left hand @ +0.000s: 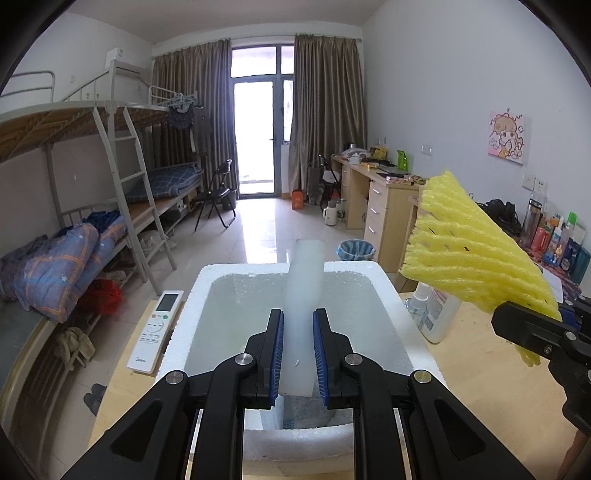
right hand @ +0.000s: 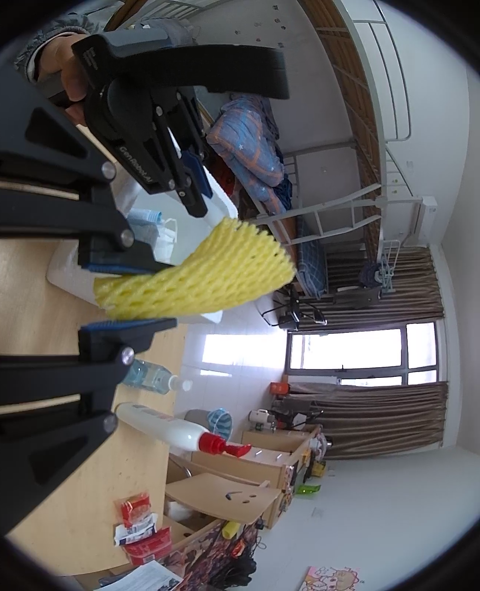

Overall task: Organize soft objects
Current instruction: 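Lower the white tube into the foam box and open the left tool, then lower the yellow net into the foam box and open the right tool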

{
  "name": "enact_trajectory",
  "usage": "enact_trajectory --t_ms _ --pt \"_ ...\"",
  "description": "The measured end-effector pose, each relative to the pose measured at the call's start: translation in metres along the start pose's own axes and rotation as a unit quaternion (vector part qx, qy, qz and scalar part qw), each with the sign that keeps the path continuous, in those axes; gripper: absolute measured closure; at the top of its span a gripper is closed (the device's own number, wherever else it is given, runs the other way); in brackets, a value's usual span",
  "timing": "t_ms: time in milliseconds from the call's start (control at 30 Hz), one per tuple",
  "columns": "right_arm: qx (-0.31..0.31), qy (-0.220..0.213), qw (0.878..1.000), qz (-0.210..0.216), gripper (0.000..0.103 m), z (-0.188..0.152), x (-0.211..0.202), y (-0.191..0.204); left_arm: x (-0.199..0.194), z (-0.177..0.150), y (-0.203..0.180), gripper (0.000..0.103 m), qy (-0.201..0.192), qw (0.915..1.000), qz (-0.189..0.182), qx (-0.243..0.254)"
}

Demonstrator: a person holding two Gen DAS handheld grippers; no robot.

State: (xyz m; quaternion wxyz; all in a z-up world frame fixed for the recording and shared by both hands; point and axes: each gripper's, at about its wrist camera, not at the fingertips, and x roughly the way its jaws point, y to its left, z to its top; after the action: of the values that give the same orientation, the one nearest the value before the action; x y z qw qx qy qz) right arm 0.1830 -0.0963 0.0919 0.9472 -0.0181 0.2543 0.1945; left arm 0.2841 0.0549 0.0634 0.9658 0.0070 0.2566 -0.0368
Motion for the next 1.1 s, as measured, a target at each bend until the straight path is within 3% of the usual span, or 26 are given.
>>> enact_trajectory --t_ms 100,233,267,300,367,433,1100 --pt "0.001 0.0 1.0 -0.001 0.08 0.0 0.0 0.0 -0.001 0.0 0.003 0.081 -0.001 1.0 -0.006 -0.007" --pt "-0.001 0.002 1.0 -0.001 0.08 0.0 0.001 0.002 -0.004 0.002 0.002 0.079 -0.014 0.9997 0.017 0.007" --pt "-0.001 0.001 1.0 -0.001 0.08 0.0 0.001 0.002 -0.005 0.002 0.002 0.073 -0.016 0.9997 0.019 0.008" --pt "-0.001 0.0 1.0 -0.001 0.08 0.0 0.001 0.002 -0.005 0.002 0.002 0.065 -0.017 0.9996 0.022 0.008" --pt "0.001 -0.002 1.0 -0.002 0.08 0.0 0.0 0.002 -0.008 0.003 0.004 0.017 -0.025 0.9993 0.026 0.004" --pt "0.001 -0.003 1.0 -0.003 0.08 -0.001 -0.001 0.002 -0.015 0.002 0.006 0.0 -0.052 0.998 0.036 -0.004" --pt "-0.006 0.0 1.0 0.007 0.08 0.001 0.003 0.008 -0.037 -0.003 0.024 0.0 -0.073 0.9939 0.082 -0.014"
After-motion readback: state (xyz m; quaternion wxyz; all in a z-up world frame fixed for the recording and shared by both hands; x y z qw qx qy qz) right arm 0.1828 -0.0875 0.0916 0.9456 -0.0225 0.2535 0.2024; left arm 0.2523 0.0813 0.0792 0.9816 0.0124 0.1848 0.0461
